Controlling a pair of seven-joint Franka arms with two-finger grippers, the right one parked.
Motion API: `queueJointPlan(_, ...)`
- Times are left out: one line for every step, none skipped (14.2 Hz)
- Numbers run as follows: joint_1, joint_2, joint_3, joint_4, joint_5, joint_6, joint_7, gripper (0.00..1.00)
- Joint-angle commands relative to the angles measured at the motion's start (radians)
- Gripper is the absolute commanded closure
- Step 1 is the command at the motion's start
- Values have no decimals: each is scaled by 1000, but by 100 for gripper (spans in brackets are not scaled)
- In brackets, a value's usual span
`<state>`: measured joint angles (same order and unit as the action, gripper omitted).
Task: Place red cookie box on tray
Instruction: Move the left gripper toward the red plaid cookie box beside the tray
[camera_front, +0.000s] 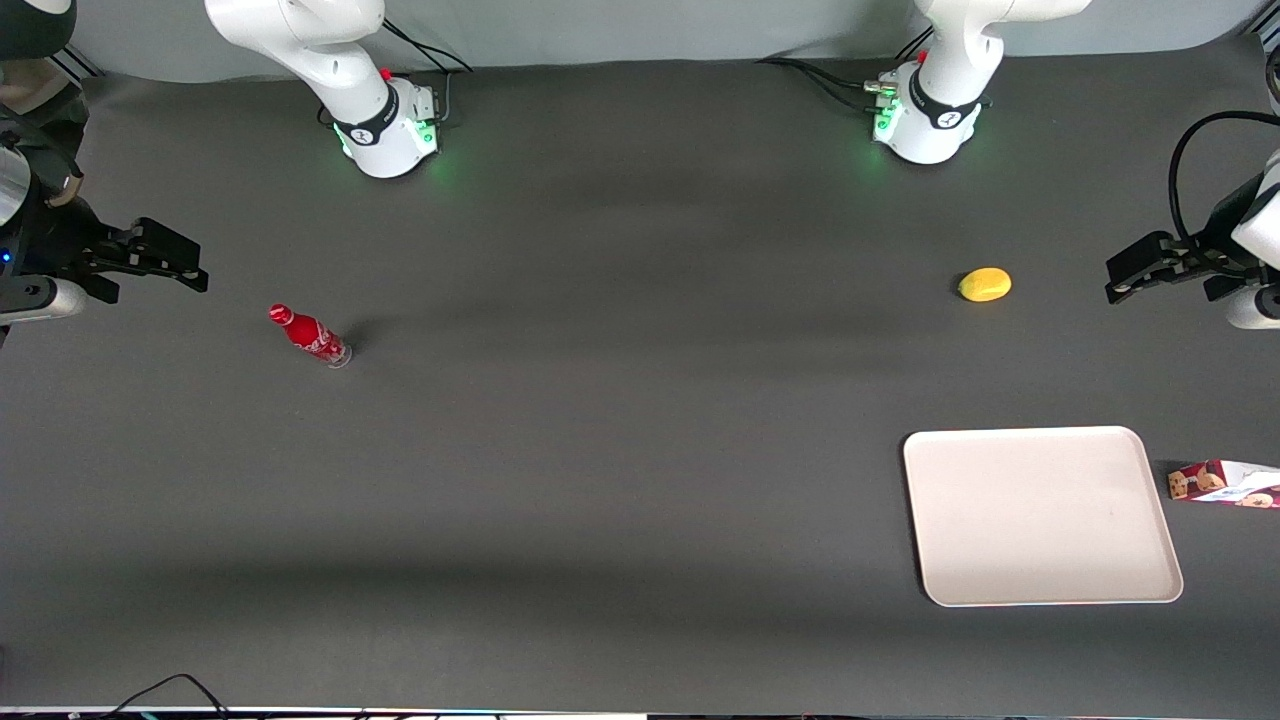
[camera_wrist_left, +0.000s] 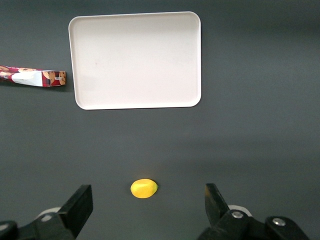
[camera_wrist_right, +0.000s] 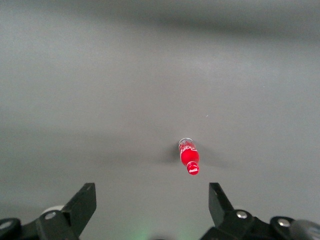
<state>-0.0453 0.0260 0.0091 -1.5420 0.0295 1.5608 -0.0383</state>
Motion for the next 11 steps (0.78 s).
queueJointPlan(-19, 11, 11, 28, 17, -41, -6, 0)
queueJointPlan(-19, 11, 11, 30, 17, -38, -5, 0)
queueJointPlan(-19, 11, 11, 30, 17, -38, -5, 0)
queueJointPlan(-19, 11, 11, 30, 17, -35, -3, 0)
queueJointPlan(-19, 11, 11, 30, 15, -35, -5, 0)
queueJointPlan(-18, 11, 11, 30, 13, -36, 0, 0)
queueJointPlan(-19, 11, 11, 30, 13, -42, 3, 0)
queueJointPlan(-19, 12, 11, 28, 13, -44, 3, 0)
queueJointPlan(-19, 11, 11, 30, 13, -44, 3, 0)
queueJointPlan(-19, 11, 11, 30, 13, -45, 3, 0)
queueJointPlan(-19, 11, 12, 30, 13, -45, 1, 0)
